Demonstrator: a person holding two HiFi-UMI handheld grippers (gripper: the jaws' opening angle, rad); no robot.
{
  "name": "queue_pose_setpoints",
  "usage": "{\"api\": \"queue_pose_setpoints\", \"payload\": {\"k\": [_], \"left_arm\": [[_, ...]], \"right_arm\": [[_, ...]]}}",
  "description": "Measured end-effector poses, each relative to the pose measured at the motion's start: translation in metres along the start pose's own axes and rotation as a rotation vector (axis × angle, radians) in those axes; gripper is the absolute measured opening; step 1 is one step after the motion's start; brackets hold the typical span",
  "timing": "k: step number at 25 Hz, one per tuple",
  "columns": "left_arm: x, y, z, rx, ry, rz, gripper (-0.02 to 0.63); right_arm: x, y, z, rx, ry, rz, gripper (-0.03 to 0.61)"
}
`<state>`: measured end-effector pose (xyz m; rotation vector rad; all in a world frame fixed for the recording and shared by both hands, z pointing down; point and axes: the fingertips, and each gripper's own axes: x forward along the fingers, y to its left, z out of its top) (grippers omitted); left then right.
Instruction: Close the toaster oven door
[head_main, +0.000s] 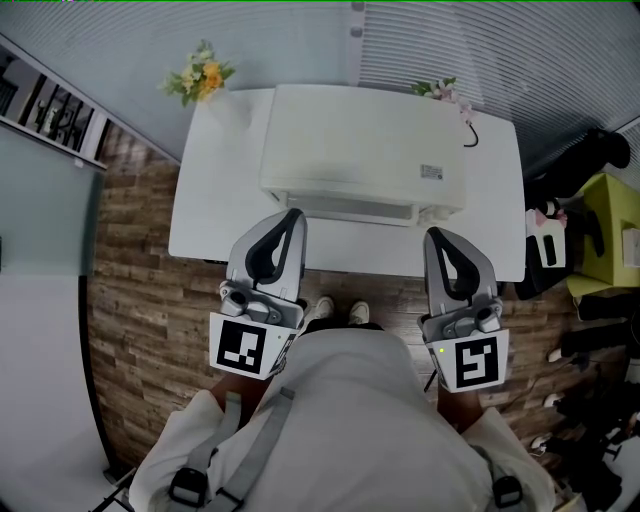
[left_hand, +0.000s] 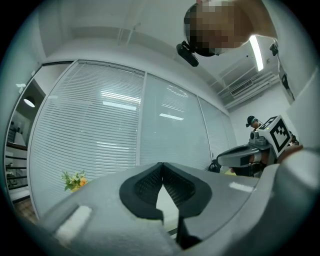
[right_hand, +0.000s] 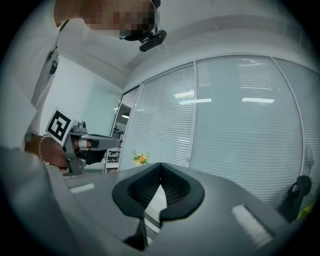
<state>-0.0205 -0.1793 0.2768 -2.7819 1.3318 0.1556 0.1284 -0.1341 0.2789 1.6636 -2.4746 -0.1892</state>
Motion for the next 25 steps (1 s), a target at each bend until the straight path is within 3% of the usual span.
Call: {"api": "queue_pose_setpoints", "payload": {"k": [25], "left_arm": [[0.001, -0.02, 0.004, -0.013, 0.0, -0.025, 0.003]], "right_arm": [[-0.01, -0.007, 0.002, -0.01, 0.006, -0.009, 0.005]]}}
